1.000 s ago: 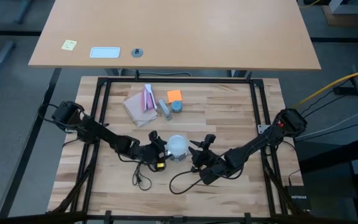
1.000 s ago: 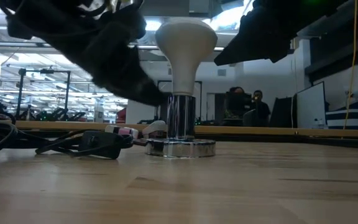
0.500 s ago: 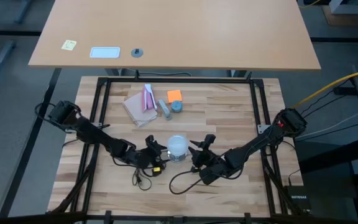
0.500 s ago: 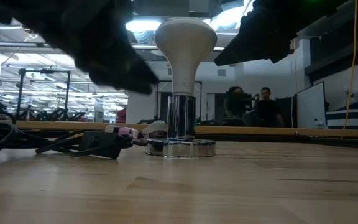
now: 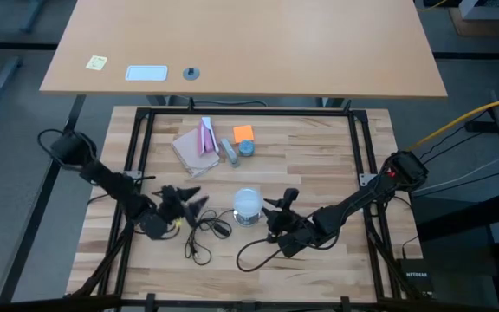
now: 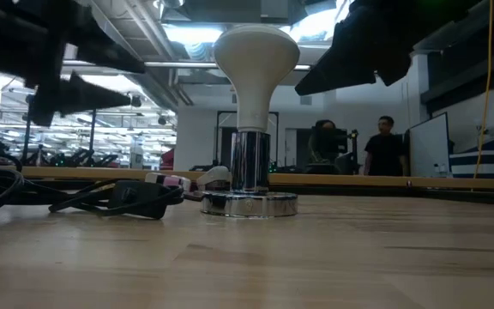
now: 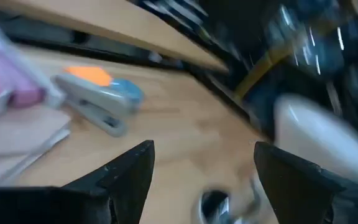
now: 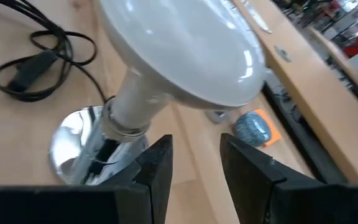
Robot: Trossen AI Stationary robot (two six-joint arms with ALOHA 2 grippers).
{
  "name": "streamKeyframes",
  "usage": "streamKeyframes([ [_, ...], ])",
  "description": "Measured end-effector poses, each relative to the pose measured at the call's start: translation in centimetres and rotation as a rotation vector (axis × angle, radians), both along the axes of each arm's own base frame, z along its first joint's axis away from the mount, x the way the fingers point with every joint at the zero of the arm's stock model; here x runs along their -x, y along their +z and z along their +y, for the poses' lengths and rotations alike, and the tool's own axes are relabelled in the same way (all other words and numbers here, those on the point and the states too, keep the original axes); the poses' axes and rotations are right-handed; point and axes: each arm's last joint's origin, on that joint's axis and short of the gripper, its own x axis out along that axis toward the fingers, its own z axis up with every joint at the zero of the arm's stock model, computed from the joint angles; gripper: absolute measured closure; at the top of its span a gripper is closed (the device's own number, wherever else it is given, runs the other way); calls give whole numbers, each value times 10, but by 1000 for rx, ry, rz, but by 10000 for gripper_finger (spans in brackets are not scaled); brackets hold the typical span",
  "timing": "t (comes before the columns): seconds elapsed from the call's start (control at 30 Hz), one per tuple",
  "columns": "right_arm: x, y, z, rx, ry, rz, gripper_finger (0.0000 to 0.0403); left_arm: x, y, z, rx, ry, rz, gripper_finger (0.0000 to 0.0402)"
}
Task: Screw lightbulb
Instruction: Insert the white lightbulb into the silver lamp
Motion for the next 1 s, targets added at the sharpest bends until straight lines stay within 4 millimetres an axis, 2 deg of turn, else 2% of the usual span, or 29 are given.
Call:
streamKeyframes([
  [0.23, 0, -2, 2, -116, 11, -11, 265, -11, -4, 14, 200, 74, -149, 135],
  [0.53, 0, -3, 4, -173, 61, 28, 265, -18, -3, 26, 406, 128, -315, 135],
  [0.7, 0, -4, 5, -202, 90, 52, 265, -22, -2, 22, 166, -76, -26, 135],
  [0.87, 3, -7, 3, -190, 96, 107, 265, -30, 8, 18, -46, -251, 58, 135],
  [1.0, 4, -8, 3, -186, 94, 116, 265, -37, 2, 17, -82, -359, 66, 135],
])
